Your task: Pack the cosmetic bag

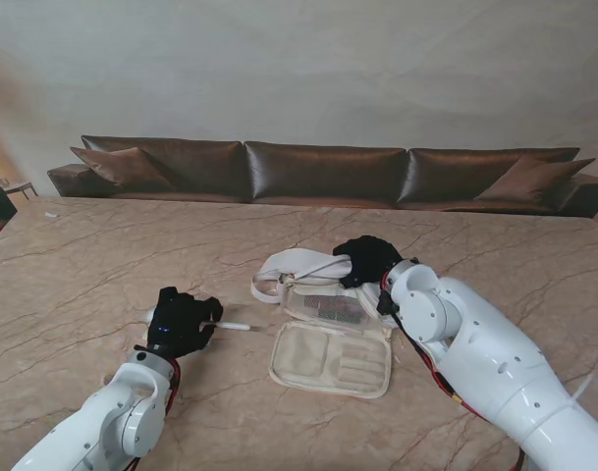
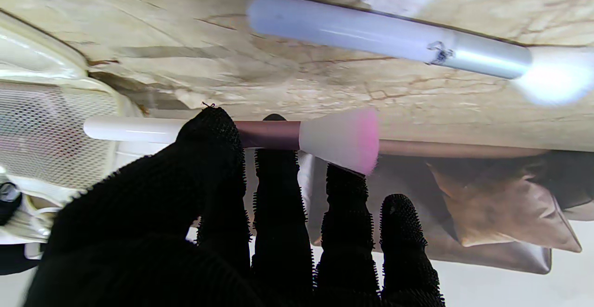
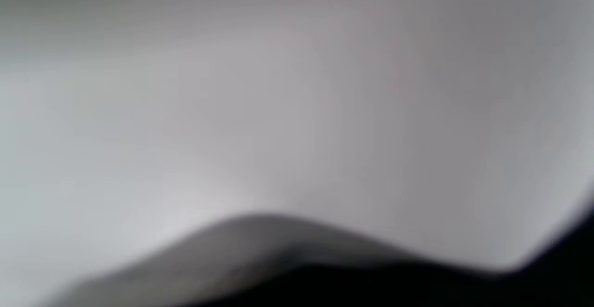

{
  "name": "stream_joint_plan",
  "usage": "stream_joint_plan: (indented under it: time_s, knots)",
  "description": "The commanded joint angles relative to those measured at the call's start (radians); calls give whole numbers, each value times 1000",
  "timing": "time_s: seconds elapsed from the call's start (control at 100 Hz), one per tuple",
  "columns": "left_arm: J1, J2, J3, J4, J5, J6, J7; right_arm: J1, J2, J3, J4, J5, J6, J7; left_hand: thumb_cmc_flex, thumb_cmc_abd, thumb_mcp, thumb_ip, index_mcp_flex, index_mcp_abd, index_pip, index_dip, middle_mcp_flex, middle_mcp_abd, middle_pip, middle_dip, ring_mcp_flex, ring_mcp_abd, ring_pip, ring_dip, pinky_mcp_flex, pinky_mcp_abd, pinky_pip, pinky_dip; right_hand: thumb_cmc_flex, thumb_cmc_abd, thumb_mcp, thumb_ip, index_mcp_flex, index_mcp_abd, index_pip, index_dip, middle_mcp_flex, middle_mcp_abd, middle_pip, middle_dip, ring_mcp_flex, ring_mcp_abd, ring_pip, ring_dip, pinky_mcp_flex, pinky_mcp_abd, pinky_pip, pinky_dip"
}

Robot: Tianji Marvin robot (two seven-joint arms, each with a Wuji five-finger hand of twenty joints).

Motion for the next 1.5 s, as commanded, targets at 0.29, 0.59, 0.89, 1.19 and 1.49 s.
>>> stream_joint_plan:
  time_s: [0.29,0.59,0.89,1.19,1.49]
  knots:
    - [34,-22,90,-60,-11,32,24,-2,-10,1,-24,0,10,-11,29,55,36,0,96,-23,88,76,41,7,-7,27,40,24,20,35,-13,28,63,32,156,126,94,59,42,-152,112,22,18,-6,-15,-9,45,13,48,5,19,-6,48,-1]
    - [10,-16,159,-100,15,61,-16,-9,-10,3,-36,-3,20,-8,23,52,43,0,99,-28,83,78,46,4,-11,32,48,23,21,42,-15,27,84,37,156,127,93,60,40,-151,110,21,18,-5,-16,-11,45,13,48,5,19,-6,48,-1]
    - [-96,-17,269,-45,12,85,-48,-8,-12,-1,-37,6,18,-10,18,49,50,-1,102,-26,76,85,49,5,-12,38,52,23,23,48,-15,26,91,34,156,126,94,60,43,-152,112,22,19,-6,-16,-11,46,14,46,4,20,-6,50,0]
    - [-194,-29,383,16,-10,129,-59,-7,-15,-2,-40,18,22,-13,18,47,54,-3,102,-18,73,94,51,8,-10,42,56,26,30,54,-13,11,96,30,157,126,94,60,44,-149,112,22,19,-5,-16,-12,47,14,47,4,22,-7,51,1]
    - [-255,-44,463,68,-32,147,-40,-4,-17,-6,-42,27,25,-11,20,46,56,-3,103,-12,73,94,52,13,-6,46,58,30,37,59,-14,13,105,27,156,125,95,60,41,-151,109,22,19,-3,-16,-12,48,14,48,5,25,-7,53,1]
